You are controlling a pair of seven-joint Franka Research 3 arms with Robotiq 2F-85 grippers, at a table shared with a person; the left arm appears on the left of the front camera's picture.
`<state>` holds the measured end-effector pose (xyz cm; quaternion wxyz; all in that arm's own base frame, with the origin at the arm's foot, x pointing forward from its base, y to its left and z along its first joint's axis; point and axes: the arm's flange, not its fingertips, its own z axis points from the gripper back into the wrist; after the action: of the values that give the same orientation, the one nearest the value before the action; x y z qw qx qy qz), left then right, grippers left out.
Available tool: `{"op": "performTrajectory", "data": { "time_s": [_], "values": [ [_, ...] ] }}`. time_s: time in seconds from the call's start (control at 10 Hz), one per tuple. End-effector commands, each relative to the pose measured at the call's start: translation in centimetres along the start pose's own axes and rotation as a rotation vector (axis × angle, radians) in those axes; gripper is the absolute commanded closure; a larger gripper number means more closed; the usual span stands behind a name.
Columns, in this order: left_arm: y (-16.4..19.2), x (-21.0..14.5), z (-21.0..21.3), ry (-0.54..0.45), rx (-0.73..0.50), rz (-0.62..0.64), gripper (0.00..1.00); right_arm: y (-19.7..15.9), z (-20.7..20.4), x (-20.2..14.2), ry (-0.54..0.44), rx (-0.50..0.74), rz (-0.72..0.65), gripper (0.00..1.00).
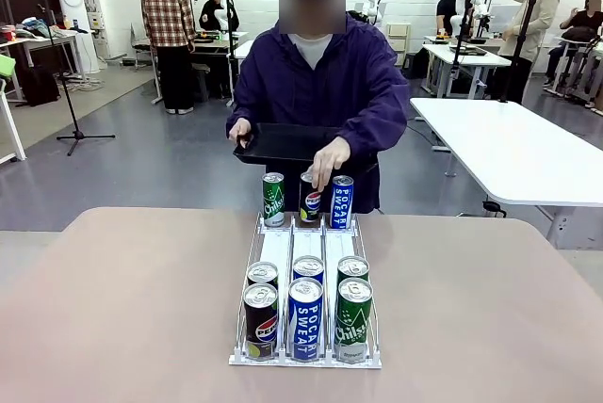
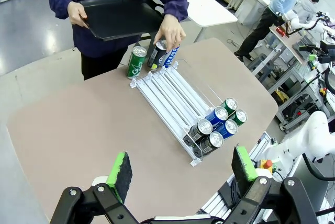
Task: Retrieve and hand over the desired beverage to the person.
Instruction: Pick up a can of the same type that the person held from the Automatic Can Dispenser.
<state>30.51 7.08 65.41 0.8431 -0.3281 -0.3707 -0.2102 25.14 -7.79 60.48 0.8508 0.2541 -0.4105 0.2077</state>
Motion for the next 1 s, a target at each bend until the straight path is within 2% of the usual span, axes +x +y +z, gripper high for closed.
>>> {"op": "performTrajectory", "data": {
  "time_s": [0.0, 0.9],
  "values": [
    [0.16, 0.04, 0.05, -0.004, -0.011, -0.015, 0.00, 0.04, -0.18, 0.04, -0.001, 0.021, 0.004, 0.00],
    [0.16, 0.04, 0.05, -0.004, -0.011, -0.015, 0.00, 0.04, -0.18, 0.04, -0.001, 0.021, 0.004, 0.00]
  ]
}}
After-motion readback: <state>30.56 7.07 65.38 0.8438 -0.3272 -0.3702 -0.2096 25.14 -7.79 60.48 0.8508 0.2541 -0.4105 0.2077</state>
